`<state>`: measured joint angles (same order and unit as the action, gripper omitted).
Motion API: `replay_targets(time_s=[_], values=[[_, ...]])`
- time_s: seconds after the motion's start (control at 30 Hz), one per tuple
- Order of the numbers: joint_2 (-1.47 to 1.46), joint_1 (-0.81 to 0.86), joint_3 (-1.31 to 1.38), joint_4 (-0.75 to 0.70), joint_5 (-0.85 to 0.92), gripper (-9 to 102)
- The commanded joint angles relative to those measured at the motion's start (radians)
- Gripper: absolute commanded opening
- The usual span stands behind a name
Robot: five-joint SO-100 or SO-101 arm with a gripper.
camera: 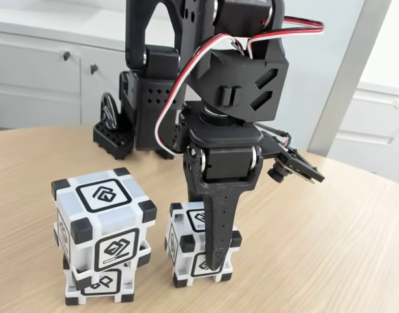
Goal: Stack cubes from left to right.
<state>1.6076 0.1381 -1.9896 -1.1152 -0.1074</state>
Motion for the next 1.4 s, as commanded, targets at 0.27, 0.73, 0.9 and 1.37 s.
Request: replay_targets(time_s=[0.27,0.73,0.9,1.37], values=[[0.152,0.011,0.141,-0.008,-0.058,14],[0.163,0.009,0.541,-0.156,-0.097,15],[0.163,0.011,0.721,-0.354,-0.071,15],[0.196,0.227,0.867,-0.604,0.103,15]])
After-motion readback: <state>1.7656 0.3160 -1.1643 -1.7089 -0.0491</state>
